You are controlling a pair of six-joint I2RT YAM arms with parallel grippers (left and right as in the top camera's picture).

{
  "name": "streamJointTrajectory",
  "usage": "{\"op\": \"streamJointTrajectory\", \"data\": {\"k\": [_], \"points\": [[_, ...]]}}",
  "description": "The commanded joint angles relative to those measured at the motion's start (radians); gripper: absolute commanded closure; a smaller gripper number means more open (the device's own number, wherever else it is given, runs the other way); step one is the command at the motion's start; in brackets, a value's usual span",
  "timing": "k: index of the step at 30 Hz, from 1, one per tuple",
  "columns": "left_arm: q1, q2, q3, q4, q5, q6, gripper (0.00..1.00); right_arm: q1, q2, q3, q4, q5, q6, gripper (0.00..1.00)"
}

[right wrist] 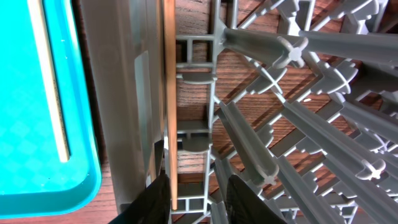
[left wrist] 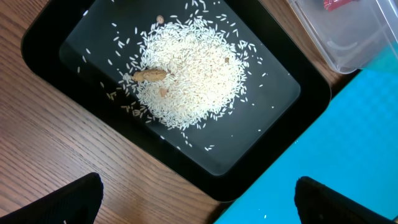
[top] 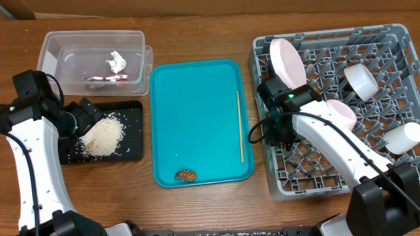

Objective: Sort waste into correct bins and load items into the dishwasher
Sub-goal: 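Carry the chopstick right and drop it into the rack's left edge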

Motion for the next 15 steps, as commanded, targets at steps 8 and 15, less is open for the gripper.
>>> {"op": "streamJointTrajectory", "data": {"k": [8, 15], "points": [[-0.003, 0.008, -0.006, 0.001, 0.007, -0.017, 0.0, 0.003, -0.02, -0.005, 0.006, -0.019, -0.004, 0.64], [-0.003, 0.008, -0.006, 0.001, 0.007, -0.017, 0.0, 0.003, -0.026, 0.019, -0.026, -0.02, -0.004, 0.54]]}}
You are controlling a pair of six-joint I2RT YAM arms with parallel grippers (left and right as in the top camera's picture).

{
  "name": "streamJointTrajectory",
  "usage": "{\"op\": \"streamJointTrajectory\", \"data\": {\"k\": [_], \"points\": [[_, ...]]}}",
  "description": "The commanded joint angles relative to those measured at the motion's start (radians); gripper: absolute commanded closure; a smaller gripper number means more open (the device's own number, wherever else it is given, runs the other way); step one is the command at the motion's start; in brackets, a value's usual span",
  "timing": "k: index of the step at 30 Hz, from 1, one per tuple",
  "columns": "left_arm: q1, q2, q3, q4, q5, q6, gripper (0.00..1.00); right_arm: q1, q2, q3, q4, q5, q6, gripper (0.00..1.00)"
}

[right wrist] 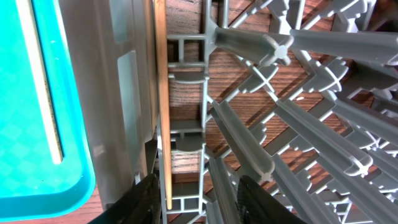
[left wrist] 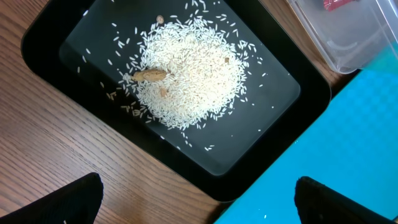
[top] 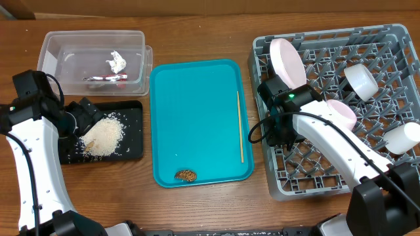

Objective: Sort waste into correct bins and load items into the dishwasher
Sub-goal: 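Carry the chopstick right and drop it into the rack's left edge, then return the right gripper to the teal tray and grasp the second chopstick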

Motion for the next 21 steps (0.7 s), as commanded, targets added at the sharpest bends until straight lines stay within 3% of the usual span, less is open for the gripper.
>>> {"op": "streamJointTrajectory", "data": {"k": [1, 4, 13, 19, 21], "points": [[-0.003, 0.007, -0.006, 0.002, 0.007, -0.017, 0.0, 0.005, -0.031, 0.032, -0.024, -0.035, -0.008, 0.54], [-0.003, 0.008, -0.006, 0.002, 0.007, -0.017, 0.0, 0.005, -0.046, 0.094, -0.059, -0.035, -0.009, 0.52], [-0.003, 0.007, -0.006, 0.002, 0.007, -0.017, 0.0, 0.005, -0.051, 0.328, -0.153, -0.061, -0.018, 0.33], [-0.003, 0.008, -0.006, 0.003, 0.007, -0.017, 0.0, 0.005, -0.045, 0.349, -0.026, -0.43, -0.121, 0.27], [-0.003, 0.007, -0.006, 0.003, 0.007, -0.017, 0.0, 0.012, -0.034, 0.349, 0.013, -0.463, -0.121, 0.27]]}}
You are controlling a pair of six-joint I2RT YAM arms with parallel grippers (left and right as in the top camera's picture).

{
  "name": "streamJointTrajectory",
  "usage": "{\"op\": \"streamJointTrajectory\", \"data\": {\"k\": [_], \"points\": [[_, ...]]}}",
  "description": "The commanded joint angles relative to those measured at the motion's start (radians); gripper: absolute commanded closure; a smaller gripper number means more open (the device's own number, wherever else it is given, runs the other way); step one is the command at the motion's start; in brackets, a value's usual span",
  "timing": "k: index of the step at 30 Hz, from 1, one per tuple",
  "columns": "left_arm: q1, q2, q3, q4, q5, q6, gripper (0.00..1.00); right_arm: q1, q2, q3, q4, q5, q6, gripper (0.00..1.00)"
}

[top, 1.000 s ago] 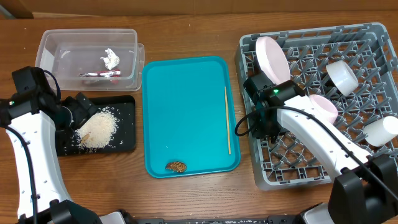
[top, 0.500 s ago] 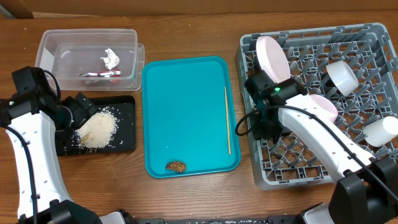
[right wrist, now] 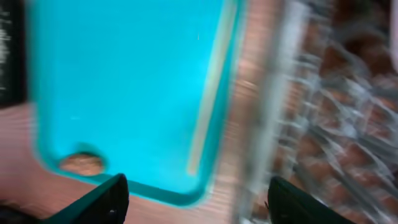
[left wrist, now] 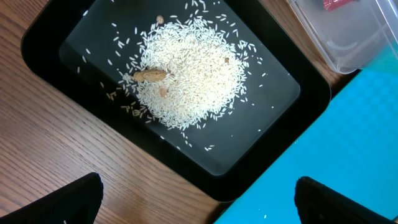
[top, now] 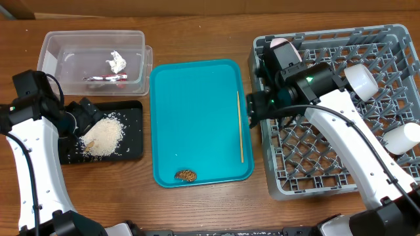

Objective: Sort waste into correct bins and load items into the dishwasher
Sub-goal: 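Return the right gripper to the teal tray and grasp the second chopstick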

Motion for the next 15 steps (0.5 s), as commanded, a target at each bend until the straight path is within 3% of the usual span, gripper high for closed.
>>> {"op": "streamJointTrajectory", "data": {"k": [1, 8, 15], "points": [[-0.003, 0.007, -0.006, 0.003, 0.007, -0.017, 0.0, 0.016, 0.007, 0.019, 0.04, -0.165, -0.037, 0.27], [-0.003, 0.008, -0.006, 0.003, 0.007, -0.017, 0.0, 0.078, 0.15, 0.019, 0.072, -0.065, -0.034, 0.25], [-0.003, 0.008, -0.006, 0.003, 0.006, -0.016, 0.0, 0.107, 0.342, 0.019, 0.101, -0.058, 0.079, 0.26]]}}
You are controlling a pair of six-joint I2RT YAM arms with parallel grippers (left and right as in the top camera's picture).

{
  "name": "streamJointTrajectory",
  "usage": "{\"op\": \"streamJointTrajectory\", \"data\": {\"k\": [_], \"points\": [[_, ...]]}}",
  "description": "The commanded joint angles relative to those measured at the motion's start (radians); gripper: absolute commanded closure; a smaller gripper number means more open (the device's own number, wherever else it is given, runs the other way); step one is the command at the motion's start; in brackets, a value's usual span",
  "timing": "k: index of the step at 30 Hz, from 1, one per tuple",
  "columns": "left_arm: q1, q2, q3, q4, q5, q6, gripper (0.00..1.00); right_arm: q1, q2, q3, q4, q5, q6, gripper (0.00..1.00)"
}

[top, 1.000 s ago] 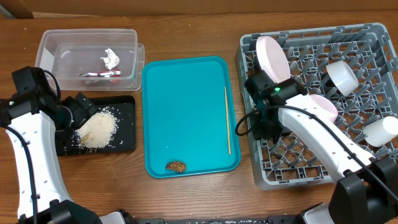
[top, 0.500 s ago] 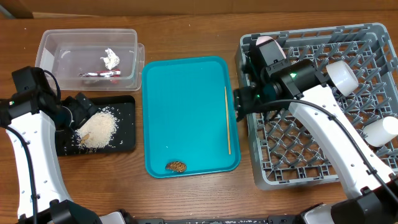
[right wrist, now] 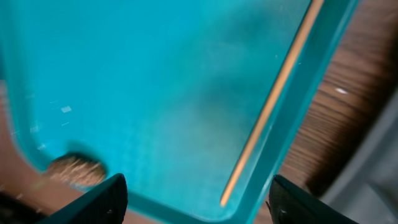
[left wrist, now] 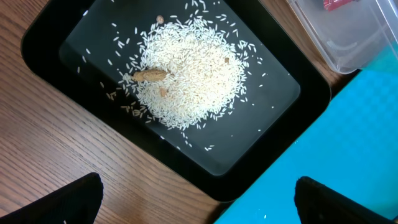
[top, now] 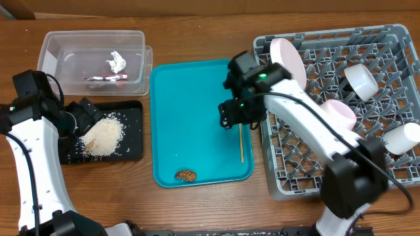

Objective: Sort waste into correct bins and load items into the dishwasher
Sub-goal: 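Return the right gripper to the teal tray and grasp the second chopstick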

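A thin wooden chopstick (top: 240, 127) lies along the right side of the teal tray (top: 190, 98), and a brown food scrap (top: 186, 175) sits near the tray's front edge. My right gripper (right wrist: 198, 208) hovers open and empty over the tray, the chopstick (right wrist: 271, 104) and scrap (right wrist: 76, 170) both below it. The grey dishwasher rack (top: 387, 172) at the right holds pink plates (top: 287, 59) and white cups (top: 361, 80). My left gripper (left wrist: 198, 202) is open and empty above the black tray of rice (left wrist: 186, 78).
A clear plastic bin (top: 92, 56) at the back left holds crumpled paper and a red-silver wrapper. The black tray (top: 134, 151) with rice lies in front of it. All rest on a wooden table (top: 197, 26).
My right arm has shifted left from the rack's left edge to above the tray's right side, still open. The left arm has not moved.
My right gripper was low inside the rack's left edge, jaws closely spaced beside a chopstick lying there, then wider apart. It then stood out of the rack, open, and now hangs over the teal tray. The left gripper stayed open over the rice throughout.
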Motion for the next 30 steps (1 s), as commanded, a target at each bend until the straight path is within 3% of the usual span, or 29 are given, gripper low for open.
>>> {"op": "streamJointTrajectory", "data": {"k": [1, 13, 17, 20, 30], "points": [[-0.003, 0.007, -0.006, 0.003, 0.006, -0.016, 0.0, 0.01, 0.068, 0.018, 0.02, 0.012, 0.073, 0.26], [-0.003, 0.008, -0.006, 0.008, 0.003, -0.016, 0.0, 0.011, 0.24, 0.018, 0.026, 0.077, 0.126, 0.3], [-0.003, 0.008, -0.006, 0.009, 0.003, -0.016, 0.0, 0.011, 0.249, 0.017, 0.025, 0.087, 0.129, 0.45], [-0.003, 0.008, -0.006, 0.01, 0.003, -0.016, 0.0, 0.014, 0.249, 0.017, 0.025, 0.087, 0.129, 0.68], [-0.003, 0.008, -0.006, 0.01, 0.003, -0.016, 0.0, 0.045, 0.249, 0.017, 0.026, 0.107, 0.129, 0.8]]}}
